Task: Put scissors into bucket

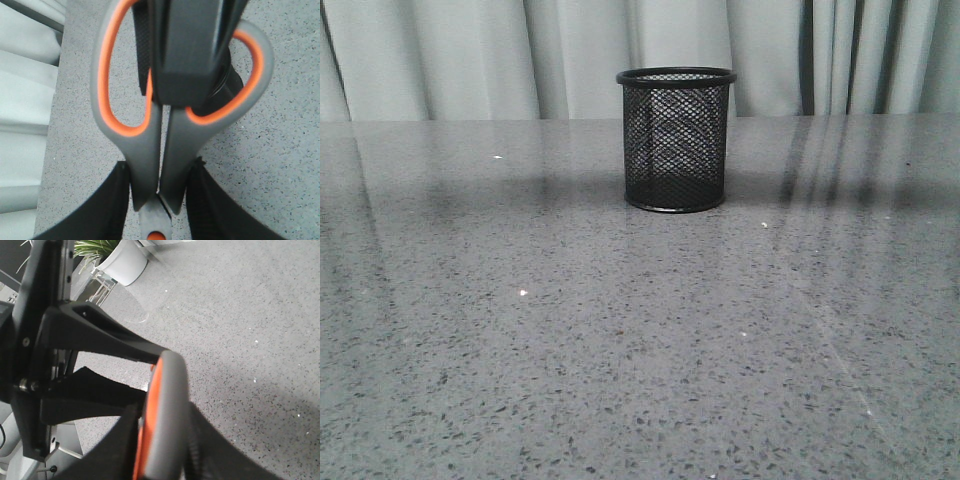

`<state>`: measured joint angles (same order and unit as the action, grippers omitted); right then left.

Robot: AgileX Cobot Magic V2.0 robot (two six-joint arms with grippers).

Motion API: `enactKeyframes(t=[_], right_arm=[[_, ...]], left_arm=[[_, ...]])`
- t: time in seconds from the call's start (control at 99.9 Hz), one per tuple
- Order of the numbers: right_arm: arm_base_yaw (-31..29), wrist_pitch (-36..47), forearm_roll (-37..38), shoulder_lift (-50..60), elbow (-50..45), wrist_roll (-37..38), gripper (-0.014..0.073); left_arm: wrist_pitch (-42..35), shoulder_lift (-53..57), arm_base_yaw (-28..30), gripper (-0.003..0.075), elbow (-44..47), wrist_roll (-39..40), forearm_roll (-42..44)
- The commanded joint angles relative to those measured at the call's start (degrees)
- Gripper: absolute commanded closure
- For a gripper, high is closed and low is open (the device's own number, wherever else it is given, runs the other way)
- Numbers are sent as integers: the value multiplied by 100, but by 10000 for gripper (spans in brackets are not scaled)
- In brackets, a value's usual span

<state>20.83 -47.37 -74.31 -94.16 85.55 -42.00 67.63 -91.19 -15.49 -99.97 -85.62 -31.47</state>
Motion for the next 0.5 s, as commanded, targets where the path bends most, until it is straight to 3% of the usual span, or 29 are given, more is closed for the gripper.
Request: enactKeyframes(t=[0.0, 0.11, 0.19, 0.41, 0.491], right_arm=[[-4, 77, -364, 201, 208, -146, 556], [-4, 135, -390, 201, 208, -146, 647], [-4, 157, -390, 201, 208, -146, 659], [-4, 194, -390, 201, 208, -230, 659], [-4, 254, -390, 201, 208, -275, 659]], left_arm=[[-245, 260, -49, 601, -190, 64, -326], [-235, 260, -49, 601, -190, 64, -339], [-235, 260, -49, 577, -190, 73, -428], [-233, 260, -49, 324, -190, 137, -610], [-233, 305, -39, 306, -228, 249, -626]])
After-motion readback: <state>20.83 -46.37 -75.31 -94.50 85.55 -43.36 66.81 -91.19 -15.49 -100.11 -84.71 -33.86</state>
